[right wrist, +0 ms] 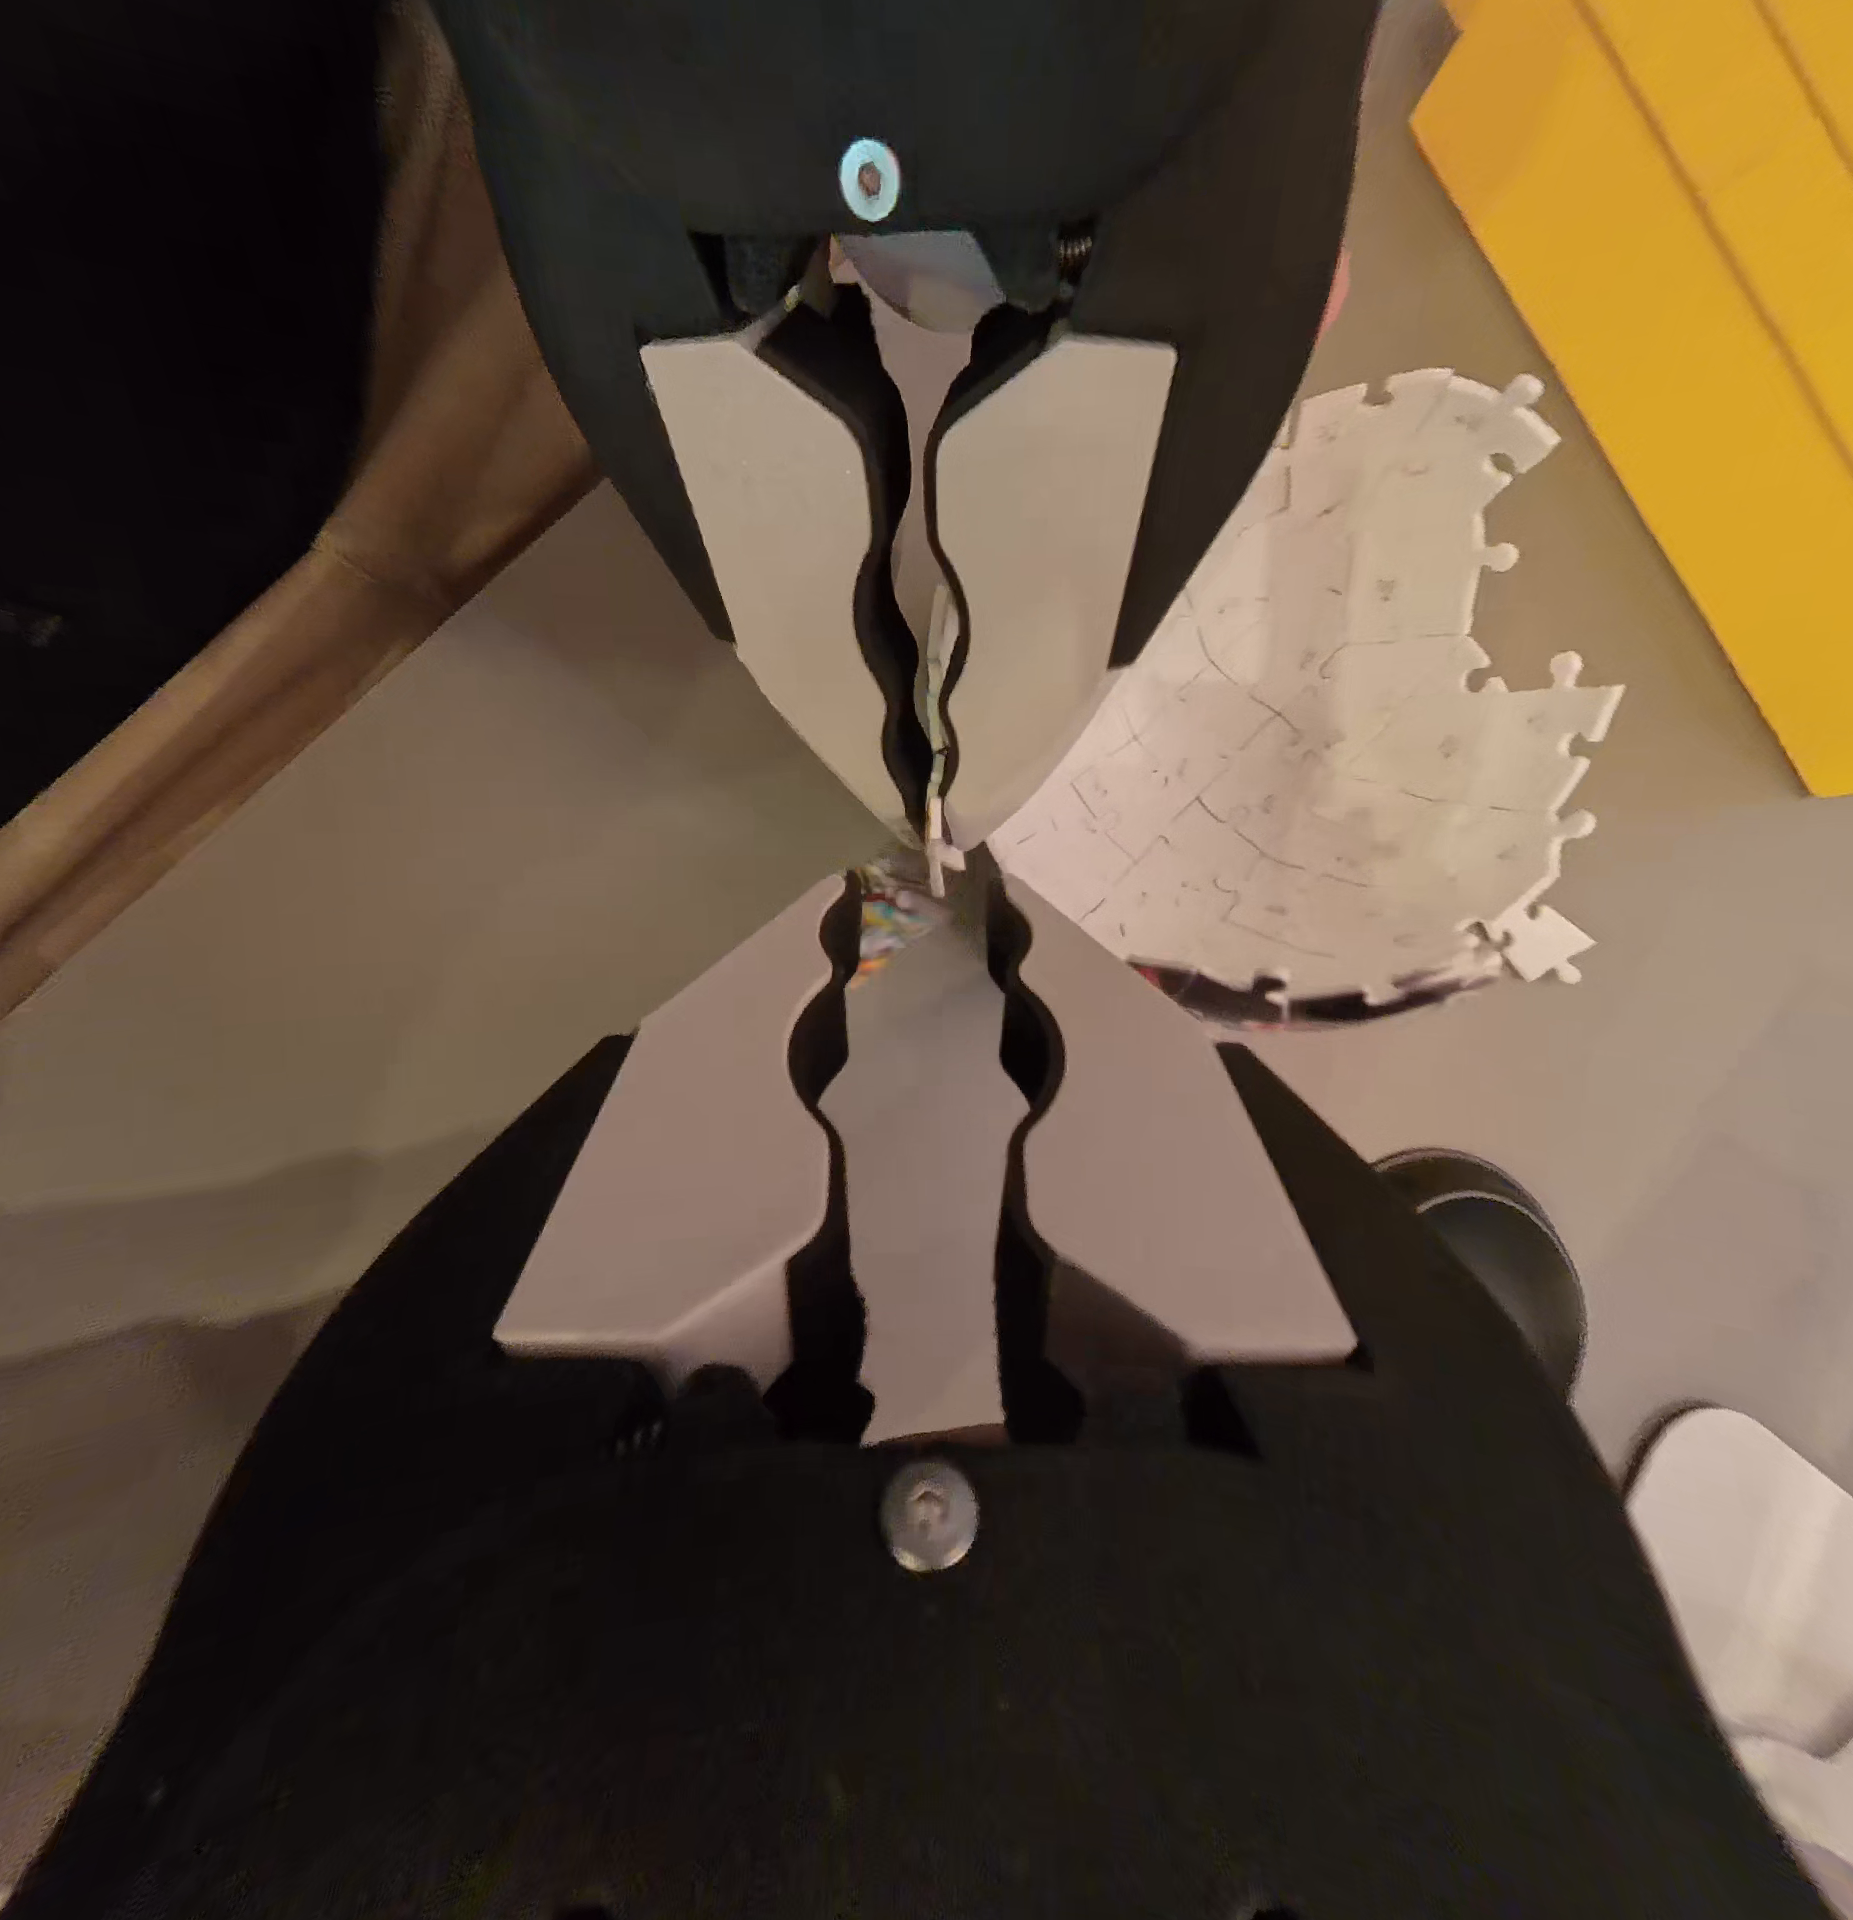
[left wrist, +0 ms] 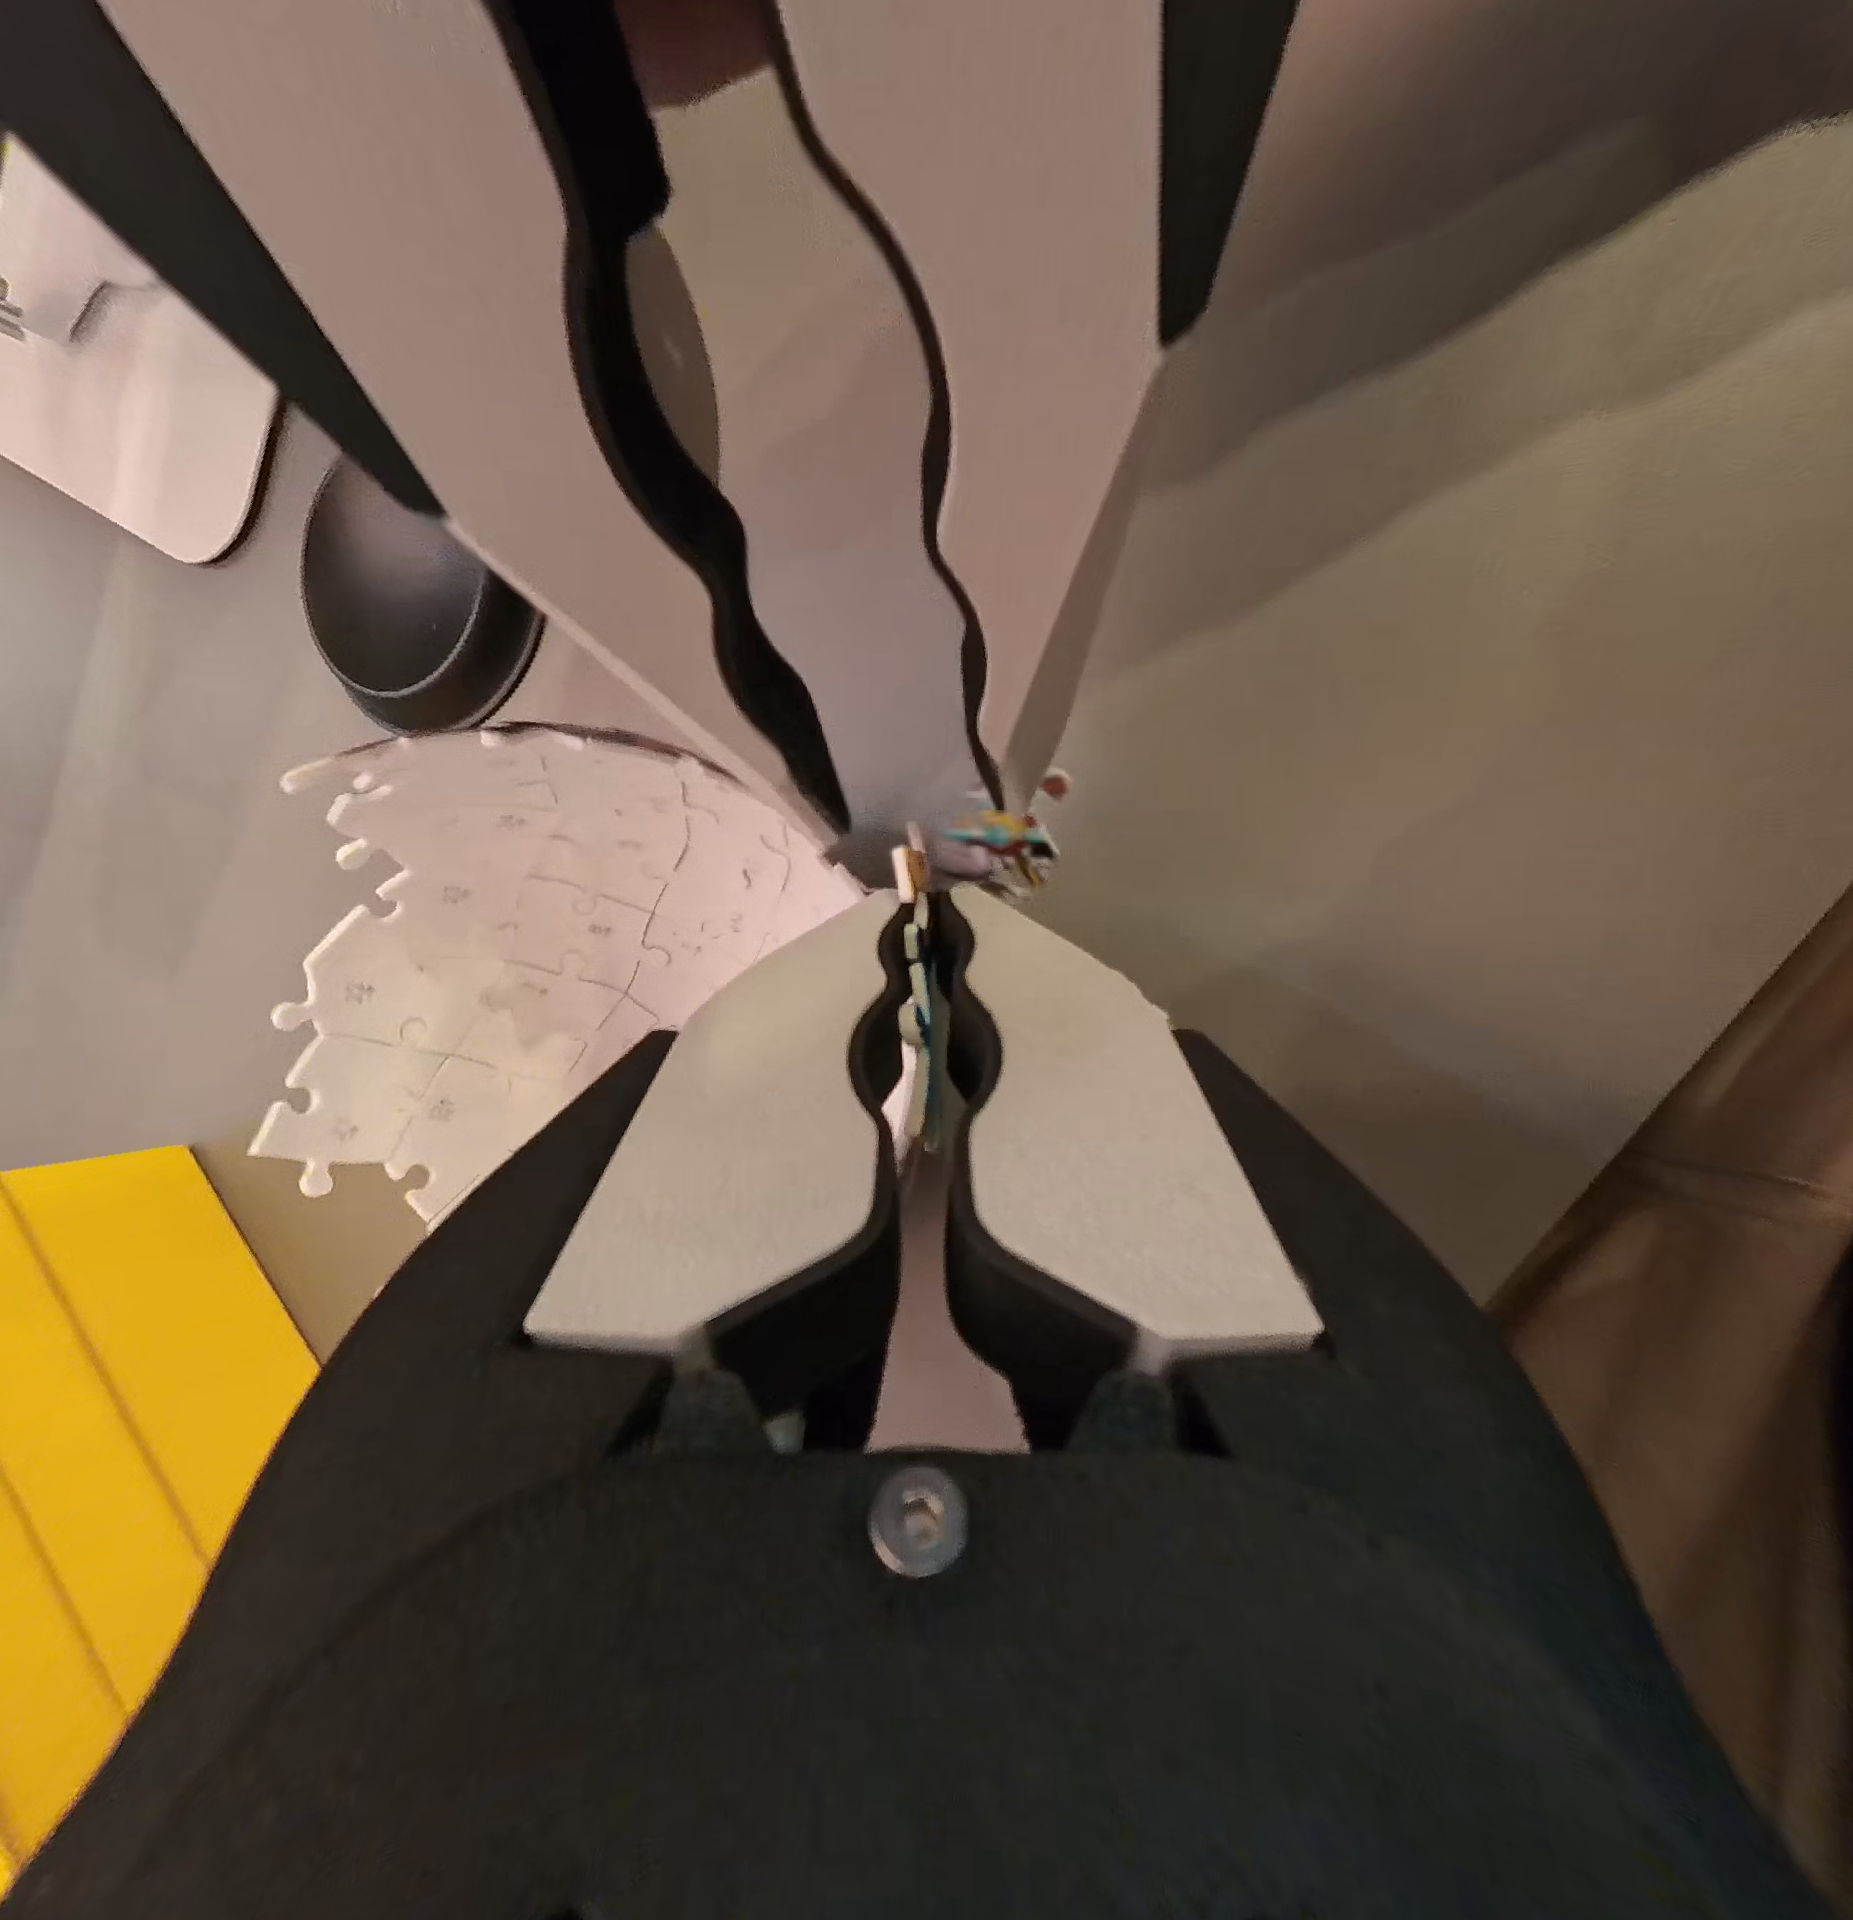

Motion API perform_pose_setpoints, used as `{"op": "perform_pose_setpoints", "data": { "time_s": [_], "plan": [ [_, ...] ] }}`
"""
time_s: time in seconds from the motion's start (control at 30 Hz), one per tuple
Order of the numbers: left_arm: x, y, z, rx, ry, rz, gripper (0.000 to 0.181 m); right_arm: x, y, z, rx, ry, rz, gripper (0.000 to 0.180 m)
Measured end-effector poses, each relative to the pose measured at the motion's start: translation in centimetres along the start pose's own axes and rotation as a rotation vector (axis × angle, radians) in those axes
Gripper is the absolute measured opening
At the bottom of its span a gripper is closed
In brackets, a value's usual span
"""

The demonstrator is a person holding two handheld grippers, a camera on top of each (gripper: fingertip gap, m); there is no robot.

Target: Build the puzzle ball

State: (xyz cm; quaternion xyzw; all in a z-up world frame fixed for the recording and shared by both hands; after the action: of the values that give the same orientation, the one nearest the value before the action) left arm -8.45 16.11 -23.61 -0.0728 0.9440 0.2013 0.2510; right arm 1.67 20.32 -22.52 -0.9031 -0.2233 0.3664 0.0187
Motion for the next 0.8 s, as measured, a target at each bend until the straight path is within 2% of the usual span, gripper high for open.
{"op": "perform_pose_setpoints", "data": {
  "time_s": [0.03, 0.43, 0.53, 0.67, 0.8],
  "plan": [
    [0.0, 0.0, 0.0, -0.003, -0.002, 0.001, 0.003, 0.1, 0.1, -0.2, 0.013, -0.006, 0.001, 0.023],
    [0.7, -0.9, 0.3, -0.122, -0.025, 0.057, 0.003, 1.6, 2.4, -1.9, 0.153, -0.169, 0.120, 0.031],
    [0.8, -1.0, 0.4, -0.152, -0.033, 0.065, 0.003, 2.2, 3.0, -1.7, 0.181, -0.224, 0.203, 0.031],
    [1.2, -1.3, 0.6, -0.197, -0.039, 0.080, 0.007, 3.0, 3.1, -0.5, 0.216, -0.204, 0.350, 0.031],
    [1.5, -1.4, 0.9, -0.221, -0.045, 0.068, 0.013, 3.3, 2.6, 1.1, 0.233, -0.246, 0.519, 0.024]
  ]
}}
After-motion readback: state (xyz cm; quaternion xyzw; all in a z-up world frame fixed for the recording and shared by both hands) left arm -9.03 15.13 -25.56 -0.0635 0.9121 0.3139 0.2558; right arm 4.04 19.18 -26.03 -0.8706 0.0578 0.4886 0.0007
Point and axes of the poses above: each gripper's, where its closed fingertips meet, z out along the fingers, x out of its underside, y = z × x across the jaws, the point moved 9 cm from there along -z, back along the fingers, and after that the axes turned 3 degrees about -y, right-handed, at the moved point
